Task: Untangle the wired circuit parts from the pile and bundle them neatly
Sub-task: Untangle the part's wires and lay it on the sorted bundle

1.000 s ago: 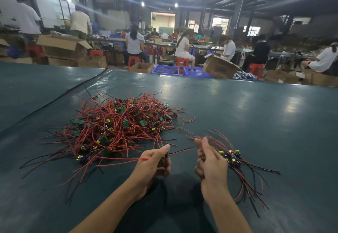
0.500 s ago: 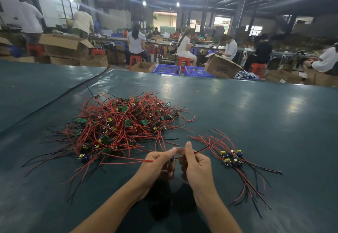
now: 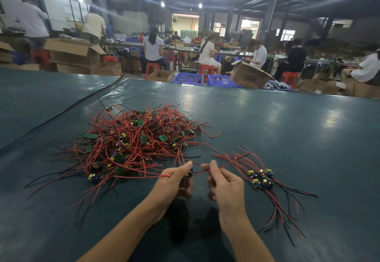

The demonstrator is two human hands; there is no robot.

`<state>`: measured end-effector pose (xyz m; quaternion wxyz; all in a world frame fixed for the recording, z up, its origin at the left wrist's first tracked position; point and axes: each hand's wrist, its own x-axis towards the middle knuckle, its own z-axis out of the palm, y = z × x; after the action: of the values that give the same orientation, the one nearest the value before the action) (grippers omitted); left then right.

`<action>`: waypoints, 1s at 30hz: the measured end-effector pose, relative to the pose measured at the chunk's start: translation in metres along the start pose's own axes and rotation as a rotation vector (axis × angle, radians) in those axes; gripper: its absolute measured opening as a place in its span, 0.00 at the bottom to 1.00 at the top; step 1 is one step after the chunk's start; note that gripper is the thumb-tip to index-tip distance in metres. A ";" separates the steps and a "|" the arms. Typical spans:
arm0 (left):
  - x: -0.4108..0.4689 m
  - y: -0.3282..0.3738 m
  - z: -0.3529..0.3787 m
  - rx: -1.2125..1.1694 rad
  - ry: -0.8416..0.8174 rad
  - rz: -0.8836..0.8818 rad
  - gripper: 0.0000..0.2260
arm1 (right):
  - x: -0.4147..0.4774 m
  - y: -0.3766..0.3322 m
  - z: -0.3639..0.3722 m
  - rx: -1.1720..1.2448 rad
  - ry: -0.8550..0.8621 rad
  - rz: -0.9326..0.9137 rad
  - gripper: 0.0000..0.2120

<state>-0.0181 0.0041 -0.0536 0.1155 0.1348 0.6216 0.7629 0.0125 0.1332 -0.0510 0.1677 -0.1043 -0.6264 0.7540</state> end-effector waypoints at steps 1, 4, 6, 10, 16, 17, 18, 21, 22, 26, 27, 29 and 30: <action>0.000 0.001 -0.001 -0.009 0.003 0.002 0.18 | 0.003 -0.002 -0.003 0.077 0.042 0.011 0.15; 0.001 0.003 -0.004 -0.014 0.004 0.012 0.17 | 0.008 -0.009 -0.012 0.215 0.163 0.013 0.17; 0.000 0.004 -0.006 -0.016 -0.001 0.026 0.18 | 0.009 -0.011 -0.015 0.217 0.184 -0.011 0.17; 0.000 0.000 -0.006 -0.046 0.006 -0.007 0.23 | 0.001 -0.005 -0.009 0.055 -0.050 -0.031 0.20; -0.002 -0.004 -0.003 0.054 0.005 -0.090 0.28 | -0.016 0.008 0.009 -0.241 -0.402 -0.215 0.25; -0.002 -0.004 -0.004 0.101 0.020 -0.076 0.31 | -0.016 0.008 0.008 -0.239 -0.382 -0.228 0.25; -0.002 -0.003 -0.005 0.141 0.028 -0.045 0.33 | -0.014 0.007 0.008 -0.243 -0.343 -0.230 0.26; -0.003 -0.002 -0.004 0.217 0.075 0.038 0.36 | -0.008 0.004 0.006 -0.254 -0.162 -0.162 0.29; -0.003 -0.002 -0.004 0.210 0.102 0.042 0.34 | -0.006 0.004 0.004 -0.256 -0.105 -0.111 0.30; 0.002 -0.002 -0.009 0.065 0.181 -0.012 0.31 | 0.005 0.004 -0.008 -0.158 0.073 0.092 0.31; 0.003 -0.001 -0.011 0.068 0.195 -0.006 0.31 | 0.007 0.003 -0.011 -0.106 0.126 0.123 0.31; 0.005 0.002 -0.016 0.043 0.244 0.043 0.32 | 0.013 0.000 -0.017 0.009 0.233 0.175 0.27; 0.006 0.004 -0.019 0.033 0.287 0.097 0.32 | 0.015 -0.002 -0.021 0.066 0.271 0.204 0.25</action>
<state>-0.0299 -0.0119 -0.0532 -0.0139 0.0563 0.6368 0.7689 0.0063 0.1582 -0.0525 0.1765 -0.2626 -0.5593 0.7662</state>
